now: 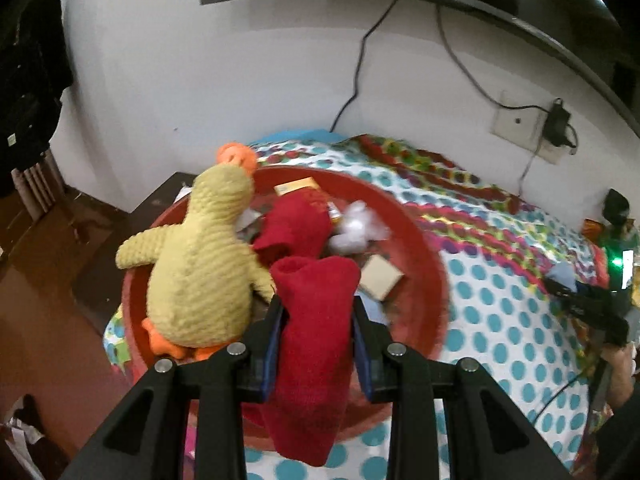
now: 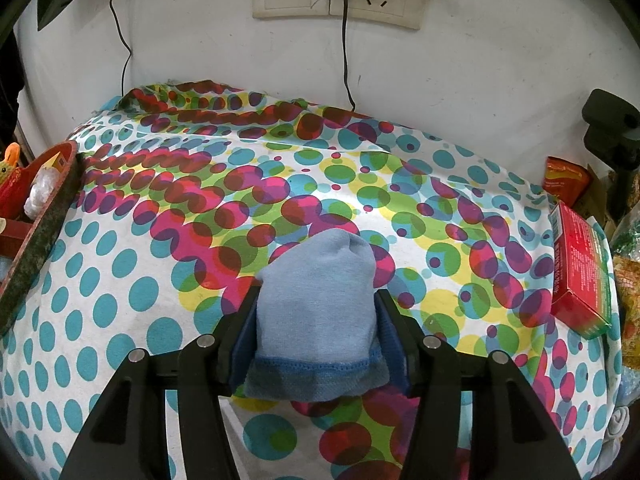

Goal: Organize objects
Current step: 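Carry the red sock with the left tool over the tray and release it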

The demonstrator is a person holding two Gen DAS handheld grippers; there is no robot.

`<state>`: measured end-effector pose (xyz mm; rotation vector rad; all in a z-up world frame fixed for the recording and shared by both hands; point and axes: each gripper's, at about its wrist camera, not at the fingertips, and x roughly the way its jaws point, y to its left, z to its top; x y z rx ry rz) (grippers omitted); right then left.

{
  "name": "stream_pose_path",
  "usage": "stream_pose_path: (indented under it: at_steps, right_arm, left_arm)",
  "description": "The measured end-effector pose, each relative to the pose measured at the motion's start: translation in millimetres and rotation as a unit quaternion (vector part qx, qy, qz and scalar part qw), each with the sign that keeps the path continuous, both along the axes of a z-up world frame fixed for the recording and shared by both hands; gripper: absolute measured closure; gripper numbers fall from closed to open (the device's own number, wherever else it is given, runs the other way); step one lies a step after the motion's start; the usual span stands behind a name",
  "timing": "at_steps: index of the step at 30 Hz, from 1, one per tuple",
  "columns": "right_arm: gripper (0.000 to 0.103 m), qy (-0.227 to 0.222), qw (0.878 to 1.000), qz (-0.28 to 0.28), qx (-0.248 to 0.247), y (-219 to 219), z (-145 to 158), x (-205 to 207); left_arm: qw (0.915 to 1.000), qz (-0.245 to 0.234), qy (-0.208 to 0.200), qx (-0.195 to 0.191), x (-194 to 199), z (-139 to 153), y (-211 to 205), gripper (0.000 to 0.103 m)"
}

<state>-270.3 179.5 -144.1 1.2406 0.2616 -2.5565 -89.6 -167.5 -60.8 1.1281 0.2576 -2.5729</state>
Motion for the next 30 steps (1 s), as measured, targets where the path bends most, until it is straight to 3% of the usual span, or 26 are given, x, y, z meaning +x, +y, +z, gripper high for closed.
stream_pose_path:
  at_steps: [5, 19, 24, 30]
  right_arm:
    - [0.051, 0.000, 1.000, 0.000, -0.001, 0.5, -0.2, -0.4]
    - [0.051, 0.000, 1.000, 0.000, 0.000, -0.1, -0.6, 0.2]
    - [0.051, 0.000, 1.000, 0.000, 0.000, 0.1, -0.8, 0.0]
    - [0.051, 0.000, 1.000, -0.001, 0.001, 0.8, -1.1, 0.0]
  left_arm:
    - [0.9994, -0.001, -0.019, 0.030, -3.5, -19.4, -11.9, 0.071]
    - [0.9988, 0.006, -0.036, 0.031, -22.4, -38.6, -24.5, 0.069]
    - [0.9981, 0.006, -0.045, 0.042, -25.1, -41.2, -27.7, 0.061]
    - [0.9987, 0.007, -0.043, 0.025, -18.2, -35.2, -25.5, 0.054]
